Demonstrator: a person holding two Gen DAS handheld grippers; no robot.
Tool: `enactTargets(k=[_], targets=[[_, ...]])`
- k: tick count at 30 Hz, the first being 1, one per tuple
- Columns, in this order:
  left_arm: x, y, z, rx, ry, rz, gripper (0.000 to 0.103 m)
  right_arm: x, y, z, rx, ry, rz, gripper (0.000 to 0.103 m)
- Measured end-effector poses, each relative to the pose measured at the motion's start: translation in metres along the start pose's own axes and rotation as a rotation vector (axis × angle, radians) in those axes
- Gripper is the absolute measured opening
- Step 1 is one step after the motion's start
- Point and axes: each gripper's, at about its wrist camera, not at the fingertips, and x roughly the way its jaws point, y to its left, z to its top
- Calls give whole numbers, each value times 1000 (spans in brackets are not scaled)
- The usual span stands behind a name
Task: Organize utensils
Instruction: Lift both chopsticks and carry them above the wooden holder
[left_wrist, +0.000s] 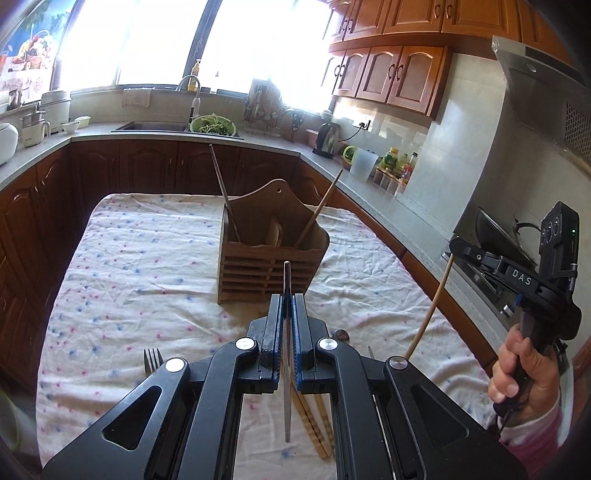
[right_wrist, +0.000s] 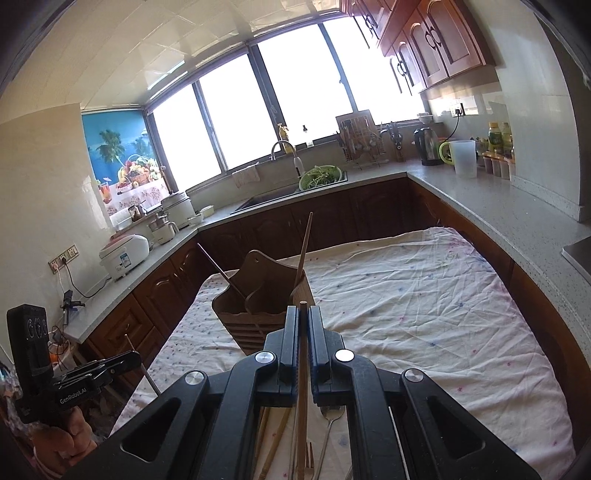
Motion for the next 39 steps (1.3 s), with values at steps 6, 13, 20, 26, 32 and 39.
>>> enactTargets(k=[6, 13, 20, 26, 32, 39], targets=[[-3, 1, 6, -4, -21, -2, 4, 3, 3, 7, -2, -17, 12, 4], [-5, 5, 25, -13, -73, 1, 4, 9, 10, 22, 1, -62, 24, 4], [-6, 9, 66, -7, -157, 11, 4, 18, 20, 60, 1, -148, 46, 4], [-3, 13, 113, 3, -253, 27, 4, 35, 32, 102, -8, -234, 45, 4], [17, 24, 148, -18, -326, 61, 4, 64, 29, 131, 12, -291, 40, 4], [64, 53, 145, -85, -348, 131, 4, 108, 13, 120, 40, -283, 13, 4]])
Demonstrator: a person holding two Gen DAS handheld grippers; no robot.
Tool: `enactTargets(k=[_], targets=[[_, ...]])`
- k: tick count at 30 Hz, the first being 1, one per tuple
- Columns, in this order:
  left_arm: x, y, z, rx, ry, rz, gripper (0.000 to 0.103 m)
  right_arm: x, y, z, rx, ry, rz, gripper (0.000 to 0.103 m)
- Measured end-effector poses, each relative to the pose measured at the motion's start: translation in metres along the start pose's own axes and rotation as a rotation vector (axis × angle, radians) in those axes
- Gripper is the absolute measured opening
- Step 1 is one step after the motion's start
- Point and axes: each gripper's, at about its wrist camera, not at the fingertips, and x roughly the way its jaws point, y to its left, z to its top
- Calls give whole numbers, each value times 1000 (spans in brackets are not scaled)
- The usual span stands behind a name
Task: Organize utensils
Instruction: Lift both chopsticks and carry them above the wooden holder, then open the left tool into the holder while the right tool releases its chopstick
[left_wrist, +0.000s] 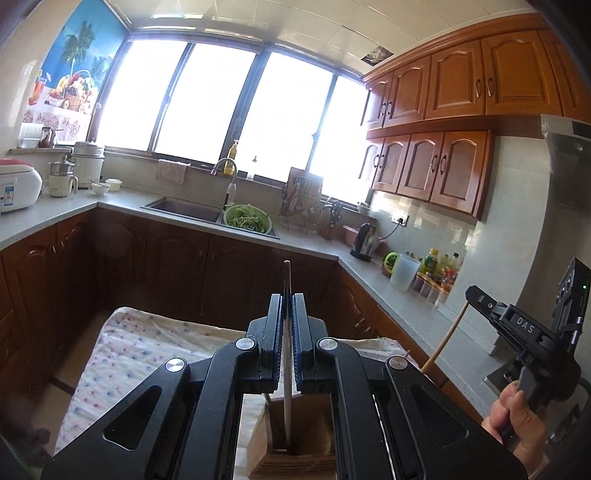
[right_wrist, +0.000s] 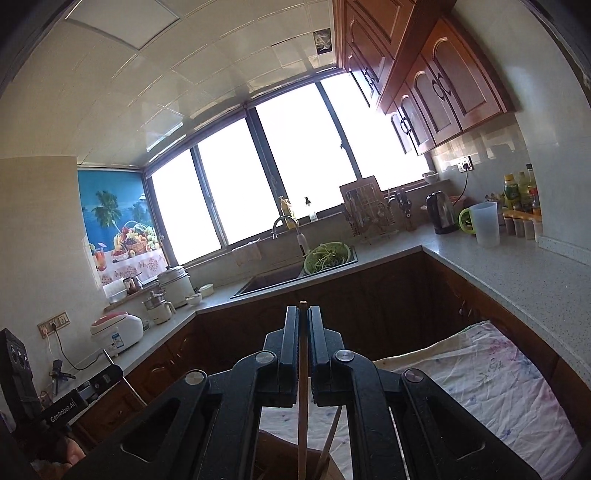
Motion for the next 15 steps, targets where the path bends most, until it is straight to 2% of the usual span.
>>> enactTargets(k=[7, 15], targets=[[30, 14, -43, -52, 40, 36, 4, 21, -19, -45, 45, 50, -19, 5], [50, 9, -72, -29, 117, 50, 4, 35, -24, -76, 61, 134, -20, 5]])
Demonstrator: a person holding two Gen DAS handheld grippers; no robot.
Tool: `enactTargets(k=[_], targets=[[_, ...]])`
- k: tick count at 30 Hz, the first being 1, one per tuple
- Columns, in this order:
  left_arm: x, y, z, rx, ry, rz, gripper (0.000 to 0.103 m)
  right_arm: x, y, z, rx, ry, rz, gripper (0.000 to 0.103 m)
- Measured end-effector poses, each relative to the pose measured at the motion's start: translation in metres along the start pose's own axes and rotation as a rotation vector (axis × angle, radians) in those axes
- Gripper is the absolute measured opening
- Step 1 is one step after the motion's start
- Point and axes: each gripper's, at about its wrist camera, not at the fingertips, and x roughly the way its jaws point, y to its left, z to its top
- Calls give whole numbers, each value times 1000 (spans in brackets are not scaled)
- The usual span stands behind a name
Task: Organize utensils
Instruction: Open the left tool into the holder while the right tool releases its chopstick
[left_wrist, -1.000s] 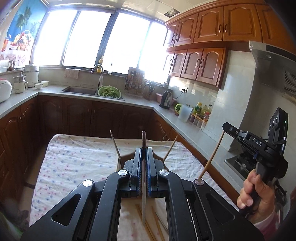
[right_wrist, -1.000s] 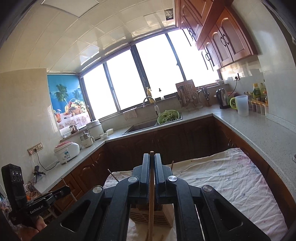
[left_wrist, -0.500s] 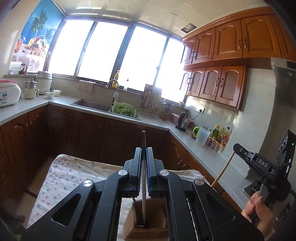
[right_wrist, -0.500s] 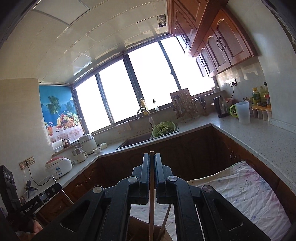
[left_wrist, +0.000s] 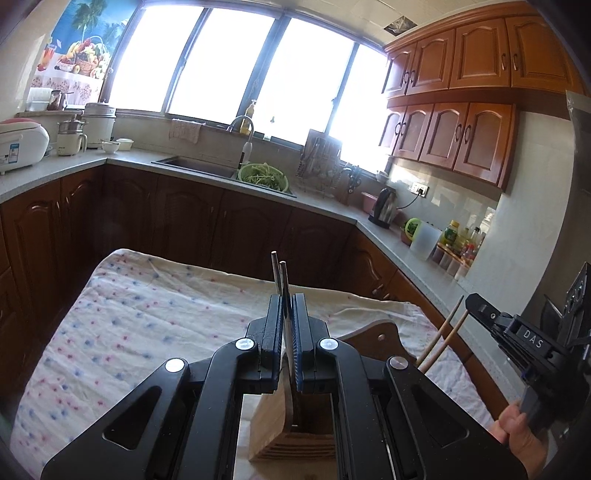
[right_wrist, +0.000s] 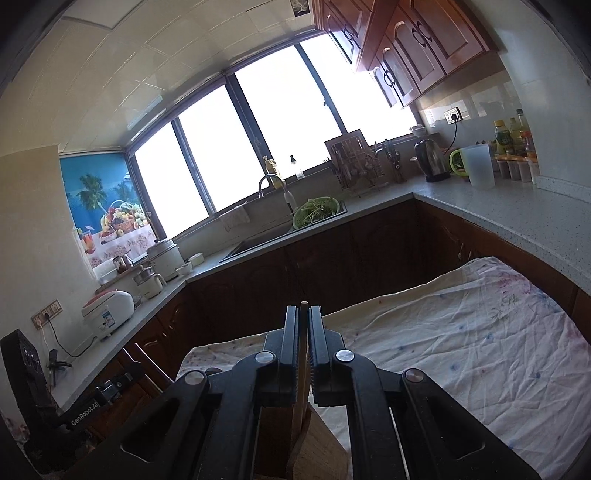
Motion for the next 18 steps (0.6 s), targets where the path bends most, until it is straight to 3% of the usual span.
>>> enactTargets(k=[11, 14, 15, 17, 18], targets=[[4, 0, 1, 9, 27, 9, 6, 0, 2, 3, -13, 17, -6, 6], [4, -1, 3, 16, 42, 11, 6, 2, 1, 5, -10, 35, -1, 10], [4, -1, 4, 20, 50, 16, 8, 1, 0, 5, -6, 38, 5, 13], [3, 0, 5, 18, 63, 23, 19, -2, -3, 6, 9, 41, 17, 28], [1, 1, 4, 13, 63, 26, 35, -5, -4, 7, 18, 36, 27, 47]])
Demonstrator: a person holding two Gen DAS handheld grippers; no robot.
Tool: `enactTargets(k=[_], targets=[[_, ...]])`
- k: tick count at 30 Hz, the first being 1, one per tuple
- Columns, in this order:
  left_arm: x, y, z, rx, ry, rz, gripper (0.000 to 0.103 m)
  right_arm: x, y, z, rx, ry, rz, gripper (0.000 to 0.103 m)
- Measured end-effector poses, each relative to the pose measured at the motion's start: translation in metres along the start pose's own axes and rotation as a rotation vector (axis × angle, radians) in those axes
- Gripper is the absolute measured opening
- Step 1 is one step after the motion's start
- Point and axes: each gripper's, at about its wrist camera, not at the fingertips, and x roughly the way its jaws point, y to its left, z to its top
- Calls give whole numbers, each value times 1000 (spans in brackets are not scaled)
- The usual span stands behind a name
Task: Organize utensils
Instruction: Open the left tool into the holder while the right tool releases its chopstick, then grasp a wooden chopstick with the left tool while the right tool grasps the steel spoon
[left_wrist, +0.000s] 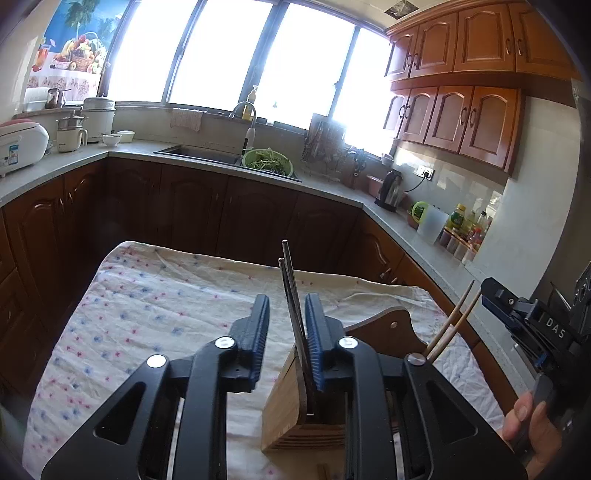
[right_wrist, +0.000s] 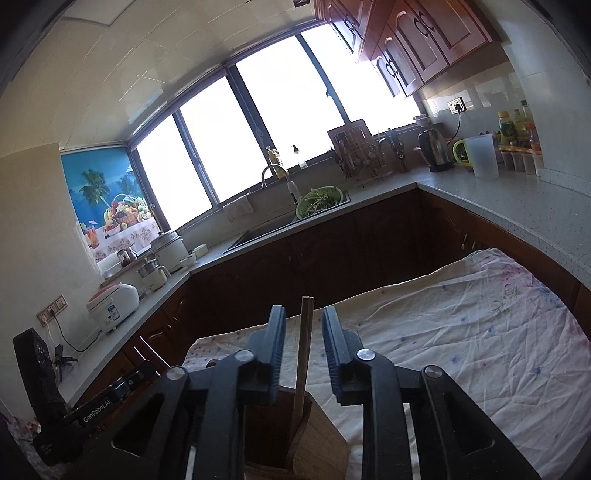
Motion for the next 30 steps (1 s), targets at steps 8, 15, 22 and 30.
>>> enactTargets(k=[8, 15, 22, 30], targets=[[-24, 6, -16, -24, 10, 32, 71, -33, -10, 1, 42, -47, 22, 90], [-56, 3, -38, -10, 32, 35, 80, -70, -12, -12, 21, -50, 31, 97], [-88, 0, -69, -6, 77, 27, 82, -113, -15, -37, 1, -17, 6, 97], [-116, 1, -109, -7, 138, 19, 82, -150, -32, -78, 18, 52, -43, 97]])
